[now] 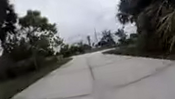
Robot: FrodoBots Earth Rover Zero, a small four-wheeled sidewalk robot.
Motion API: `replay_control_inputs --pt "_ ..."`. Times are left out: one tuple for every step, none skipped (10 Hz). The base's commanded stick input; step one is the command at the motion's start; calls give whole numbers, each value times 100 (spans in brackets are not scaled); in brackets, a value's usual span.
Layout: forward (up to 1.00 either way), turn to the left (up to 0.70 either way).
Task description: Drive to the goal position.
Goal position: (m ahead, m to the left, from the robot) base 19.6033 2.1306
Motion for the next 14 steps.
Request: replay_control_inputs --pt "85 0" --pt "85 0" --pt "85 0" --pt "85 0" --pt "85 0" --pt "85 0" --pt "85 0" --pt "85 0" --pt "85 0" --pt "85 0" --pt "85 0" --pt "85 0" --pt "85 0" --pt "85 0"
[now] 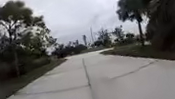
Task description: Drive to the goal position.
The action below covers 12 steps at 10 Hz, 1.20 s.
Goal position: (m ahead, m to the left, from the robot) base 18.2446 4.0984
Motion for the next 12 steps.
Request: replay_control_inputs --pt "85 0" --pt "85 0" --pt "85 0" --pt "85 0" --pt "85 0" --pt "85 0" --pt "85 0" --pt "85 0" --pt "85 0" --pt "85 0" --pt "85 0" --pt "85 0"
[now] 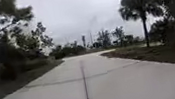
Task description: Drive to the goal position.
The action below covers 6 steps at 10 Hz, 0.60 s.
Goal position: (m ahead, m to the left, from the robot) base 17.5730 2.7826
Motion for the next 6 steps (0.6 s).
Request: replay_control_inputs --pt "85 0" --pt "85 0" --pt "85 34" --pt "85 34" --pt "85 32" --pt "85 8"
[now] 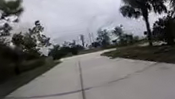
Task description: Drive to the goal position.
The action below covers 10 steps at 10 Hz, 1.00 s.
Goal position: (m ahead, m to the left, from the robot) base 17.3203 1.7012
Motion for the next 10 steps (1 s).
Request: replay_control_inputs --pt "85 0" --pt "85 0" --pt "85 0" --pt "85 0" --pt "85 0" --pt "85 0" --pt "85 0" --pt "85 0" --pt "85 0" --pt "85 0"
